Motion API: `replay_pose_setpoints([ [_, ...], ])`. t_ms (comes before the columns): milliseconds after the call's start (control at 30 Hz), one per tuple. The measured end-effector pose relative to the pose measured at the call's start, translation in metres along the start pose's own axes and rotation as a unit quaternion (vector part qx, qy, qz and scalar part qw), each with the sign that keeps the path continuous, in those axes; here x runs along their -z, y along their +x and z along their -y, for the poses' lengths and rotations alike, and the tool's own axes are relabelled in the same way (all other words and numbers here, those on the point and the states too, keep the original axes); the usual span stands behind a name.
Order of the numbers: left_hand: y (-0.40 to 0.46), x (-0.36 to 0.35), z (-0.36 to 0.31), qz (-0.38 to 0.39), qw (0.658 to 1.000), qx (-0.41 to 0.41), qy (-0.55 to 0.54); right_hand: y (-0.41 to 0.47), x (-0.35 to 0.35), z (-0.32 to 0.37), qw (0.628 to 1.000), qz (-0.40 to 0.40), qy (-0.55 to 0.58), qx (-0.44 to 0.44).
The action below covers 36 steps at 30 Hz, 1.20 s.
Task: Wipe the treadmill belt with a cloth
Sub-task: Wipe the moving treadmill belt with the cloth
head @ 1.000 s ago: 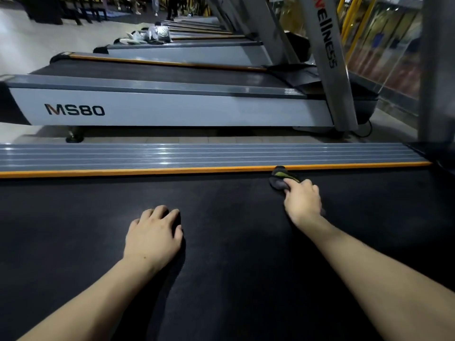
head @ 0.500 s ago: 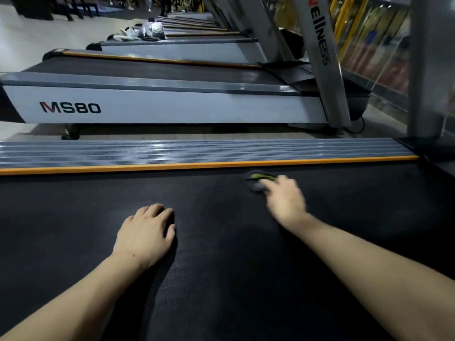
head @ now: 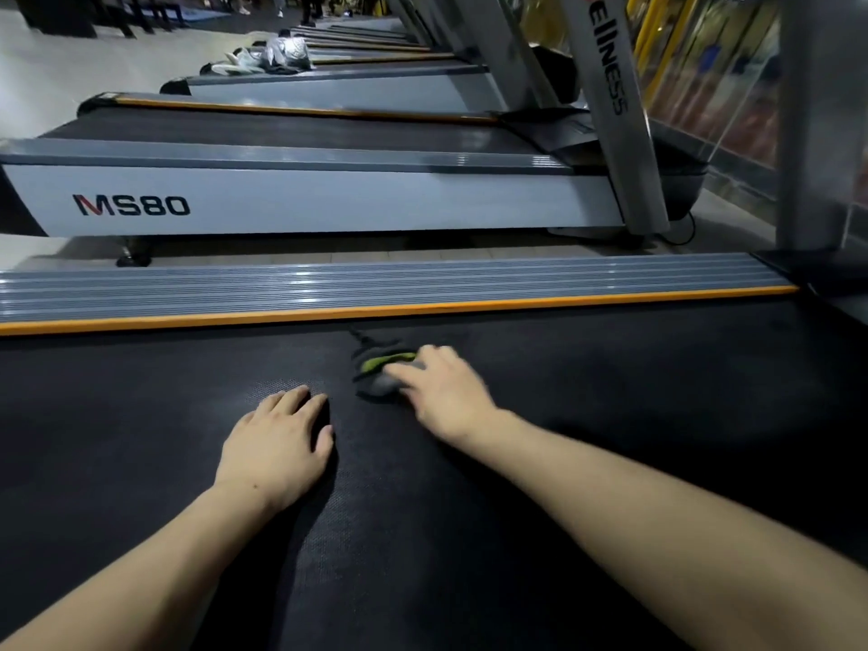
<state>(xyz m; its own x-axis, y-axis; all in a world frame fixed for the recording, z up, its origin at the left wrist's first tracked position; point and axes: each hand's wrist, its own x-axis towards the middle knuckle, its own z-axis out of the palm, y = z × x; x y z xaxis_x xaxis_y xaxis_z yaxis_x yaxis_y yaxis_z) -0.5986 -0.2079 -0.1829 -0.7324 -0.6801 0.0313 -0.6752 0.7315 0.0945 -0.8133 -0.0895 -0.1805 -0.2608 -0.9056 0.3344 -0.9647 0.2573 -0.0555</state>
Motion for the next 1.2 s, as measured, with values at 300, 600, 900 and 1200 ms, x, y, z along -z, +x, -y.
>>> replay_pose_setpoints([
  [300, -0.003, -0.001, -0.006, -0.016, 1.0, 0.005, -0.002, -0.044, 0.006, -0.09, 0.924, -0.072, -0.067, -0.369],
  [600, -0.006, 0.001, -0.008, -0.008, 1.0, 0.009, -0.012, -0.027, 0.006, 0.006, 0.997, -0.031, 0.036, -0.06],
  [900, -0.015, -0.003, -0.014, 0.008, 1.0, 0.009, -0.011, -0.063, 0.024, -0.072, 0.908, -0.054, -0.065, -0.409],
  [1200, -0.018, -0.005, -0.008, 0.005, 1.0, 0.0, -0.02, -0.041, 0.009, 0.013, 0.996, -0.012, 0.014, -0.09],
])
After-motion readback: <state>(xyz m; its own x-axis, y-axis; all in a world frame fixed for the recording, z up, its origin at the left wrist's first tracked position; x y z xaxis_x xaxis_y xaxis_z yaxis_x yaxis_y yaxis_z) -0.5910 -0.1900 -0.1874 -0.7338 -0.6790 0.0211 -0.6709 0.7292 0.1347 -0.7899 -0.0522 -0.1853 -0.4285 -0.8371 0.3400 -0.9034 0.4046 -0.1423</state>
